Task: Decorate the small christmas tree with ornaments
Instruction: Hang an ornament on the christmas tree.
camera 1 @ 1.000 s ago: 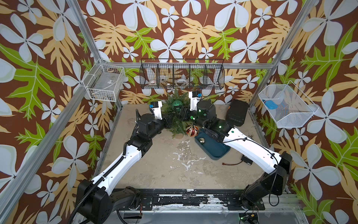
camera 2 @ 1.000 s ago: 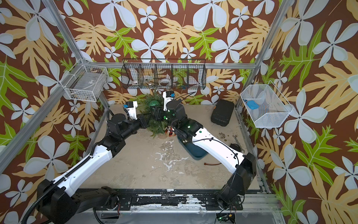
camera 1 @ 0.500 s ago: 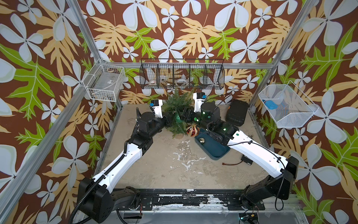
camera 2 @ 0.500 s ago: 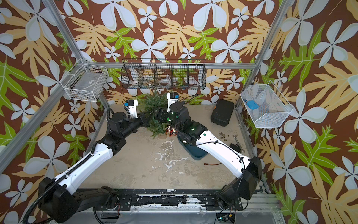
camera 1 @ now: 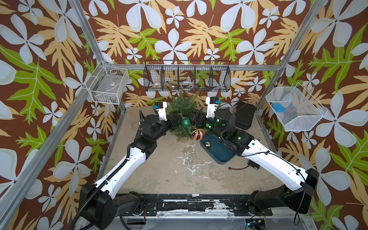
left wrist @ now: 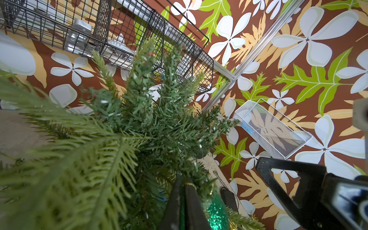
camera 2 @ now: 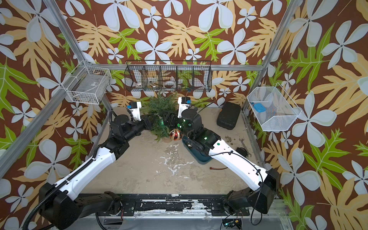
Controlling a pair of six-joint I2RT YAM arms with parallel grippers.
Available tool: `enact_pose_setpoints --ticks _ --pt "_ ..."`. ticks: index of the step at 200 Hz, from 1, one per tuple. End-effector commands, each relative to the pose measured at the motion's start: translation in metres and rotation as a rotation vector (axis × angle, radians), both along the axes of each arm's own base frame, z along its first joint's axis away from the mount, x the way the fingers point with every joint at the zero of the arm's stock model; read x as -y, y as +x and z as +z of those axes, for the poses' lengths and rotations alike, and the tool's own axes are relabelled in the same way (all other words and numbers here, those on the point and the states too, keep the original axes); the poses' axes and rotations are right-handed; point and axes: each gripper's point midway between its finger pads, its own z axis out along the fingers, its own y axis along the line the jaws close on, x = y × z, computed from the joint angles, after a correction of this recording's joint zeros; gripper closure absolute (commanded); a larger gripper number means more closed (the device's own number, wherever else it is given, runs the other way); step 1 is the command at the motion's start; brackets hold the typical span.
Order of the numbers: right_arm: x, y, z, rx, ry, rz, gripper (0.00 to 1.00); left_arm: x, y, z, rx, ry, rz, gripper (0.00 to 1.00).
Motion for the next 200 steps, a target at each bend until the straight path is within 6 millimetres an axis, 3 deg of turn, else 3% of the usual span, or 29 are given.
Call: enact_pose_setpoints --ticks 1,19,119,184,200 --pt "0.002 0.000 0.004 0.008 0.024 -0.012 0.28 -0.001 -0.003 0.007 0.019 -0.010 -0.004 0.87" --pt "0.003 -0.001 0.004 0.009 0.029 -0.010 0.28 -0.002 -0.005 0.007 0.016 -0.008 -0.001 0.82" --pt "0.012 -0.010 0.008 0.017 0.042 -0.010 0.29 -0.017 -0.022 0.002 0.014 -0.005 0.040 0.74" --pt "0.002 -0.011 -0.010 -0.029 0.028 0.031 0.31 -0.018 -0.021 -0.001 0.004 0.006 0.046 0.71" --pt "-0.003 -0.010 -0.018 -0.046 0.017 0.048 0.39 -0.018 -0.022 0.000 0.010 0.000 0.045 0.71"
